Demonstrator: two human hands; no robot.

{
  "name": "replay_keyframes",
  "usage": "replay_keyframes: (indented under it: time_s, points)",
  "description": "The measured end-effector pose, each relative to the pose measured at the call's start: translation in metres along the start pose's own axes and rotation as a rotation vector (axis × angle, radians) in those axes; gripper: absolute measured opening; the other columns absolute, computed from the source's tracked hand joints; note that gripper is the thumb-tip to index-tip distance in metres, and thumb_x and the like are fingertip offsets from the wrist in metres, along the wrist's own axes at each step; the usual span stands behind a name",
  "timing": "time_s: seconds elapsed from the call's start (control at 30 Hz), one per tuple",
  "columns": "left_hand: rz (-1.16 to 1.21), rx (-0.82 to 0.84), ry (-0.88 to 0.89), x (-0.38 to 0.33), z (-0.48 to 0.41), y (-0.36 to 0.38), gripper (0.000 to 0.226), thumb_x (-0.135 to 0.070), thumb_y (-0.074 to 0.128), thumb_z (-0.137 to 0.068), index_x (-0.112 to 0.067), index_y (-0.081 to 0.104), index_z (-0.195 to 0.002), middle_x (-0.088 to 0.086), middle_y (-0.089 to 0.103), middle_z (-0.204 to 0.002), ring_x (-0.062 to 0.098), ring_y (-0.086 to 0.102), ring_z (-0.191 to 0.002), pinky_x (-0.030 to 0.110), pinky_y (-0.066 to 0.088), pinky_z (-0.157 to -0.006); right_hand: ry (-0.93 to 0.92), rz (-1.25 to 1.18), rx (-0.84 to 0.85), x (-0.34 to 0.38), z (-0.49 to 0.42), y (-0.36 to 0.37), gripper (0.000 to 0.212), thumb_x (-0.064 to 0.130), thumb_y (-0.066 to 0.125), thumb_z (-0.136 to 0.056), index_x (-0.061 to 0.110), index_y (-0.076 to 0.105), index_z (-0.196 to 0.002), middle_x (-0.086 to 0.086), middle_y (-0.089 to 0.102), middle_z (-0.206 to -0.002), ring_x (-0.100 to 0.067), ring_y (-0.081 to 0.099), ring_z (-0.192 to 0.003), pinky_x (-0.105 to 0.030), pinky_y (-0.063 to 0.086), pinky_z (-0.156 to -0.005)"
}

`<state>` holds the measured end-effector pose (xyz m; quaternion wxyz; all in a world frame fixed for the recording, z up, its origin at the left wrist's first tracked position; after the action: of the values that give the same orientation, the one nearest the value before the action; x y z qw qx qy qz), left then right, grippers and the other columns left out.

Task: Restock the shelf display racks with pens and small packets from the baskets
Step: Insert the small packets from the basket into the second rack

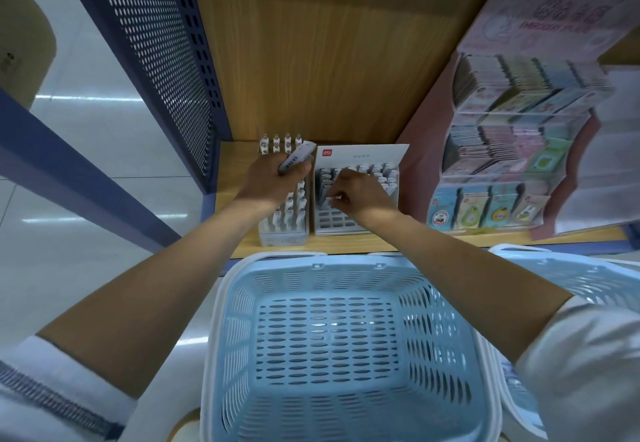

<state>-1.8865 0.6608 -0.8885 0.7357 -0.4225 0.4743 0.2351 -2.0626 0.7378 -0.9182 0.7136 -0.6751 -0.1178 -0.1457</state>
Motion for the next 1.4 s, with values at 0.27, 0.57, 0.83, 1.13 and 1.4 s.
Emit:
replay_keyframes:
  time_s: [0.27, 0.57, 0.83, 1.13, 1.4]
  points:
    - [-0.019, 0.037, 0.017, -0.004, 0.003, -0.002, 0.037, -0.037, 0.060, -0.094, -0.001, 0.062, -0.083, 0.002, 0.052, -0.060, 0.017, 0.048, -0.052, 0.029, 0.036, -0.054, 0.122, -0.171, -0.035, 0.002, 0.002, -0.004, 0.029, 0.016, 0.073, -0.082, 0.016, 0.057, -0.107, -0.001, 0.068, -0.090, -0.017, 0.065, -0.078, -0.030, 0.055, -0.076]
    - [-0.172, 0.180, 0.080, -0.023, 0.005, 0.012, 0.029, -0.040, 0.061, -0.092, -0.017, 0.057, -0.075, 0.002, 0.055, -0.065, 0.015, 0.050, -0.057, 0.030, 0.035, -0.057, 0.169, -1.084, -0.126, 0.008, 0.000, -0.051, 0.022, 0.006, 0.057, -0.093, -0.004, 0.062, -0.112, -0.011, 0.067, -0.086, -0.015, 0.062, -0.066, -0.023, 0.053, -0.061]
    - [-0.166, 0.266, 0.063, -0.035, 0.011, 0.023, 0.033, -0.035, 0.059, -0.095, -0.018, 0.051, -0.069, 0.003, 0.049, -0.062, 0.016, 0.046, -0.058, 0.029, 0.031, -0.056, 0.169, -1.127, -0.071, -0.008, 0.010, -0.060, 0.020, 0.001, 0.057, -0.092, 0.012, 0.065, -0.107, -0.001, 0.063, -0.074, -0.012, 0.059, -0.065, -0.022, 0.050, -0.065]
    - [-0.102, 0.199, 0.074, -0.031, 0.007, 0.023, 0.034, -0.044, 0.059, -0.092, -0.029, 0.054, -0.122, 0.012, 0.062, -0.094, 0.020, 0.057, -0.079, 0.033, 0.041, -0.068, 0.235, -1.139, -0.138, -0.019, 0.020, -0.071, 0.010, 0.009, 0.060, -0.092, 0.013, 0.068, -0.095, 0.005, 0.061, -0.060, -0.010, 0.052, -0.056, -0.021, 0.046, -0.058]
    - [-0.174, 0.209, 0.073, -0.038, 0.008, 0.024, 0.037, -0.046, 0.055, -0.094, -0.026, 0.053, -0.124, 0.009, 0.064, -0.087, 0.029, 0.062, -0.084, 0.040, 0.048, -0.075, 0.224, -1.119, -0.131, -0.023, 0.029, -0.082, 0.011, 0.007, 0.063, -0.090, 0.010, 0.068, -0.099, -0.004, 0.066, -0.066, -0.013, 0.058, -0.056, -0.021, 0.049, -0.056]
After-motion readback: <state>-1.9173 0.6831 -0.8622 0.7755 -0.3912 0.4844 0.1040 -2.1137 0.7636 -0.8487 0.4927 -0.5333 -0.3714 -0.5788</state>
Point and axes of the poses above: each hand's wrist, its own z-axis away from the middle knuckle, its own y-axis out of the palm, x = y × z, the point moved 1 cm from there along -z, towards the middle knuckle
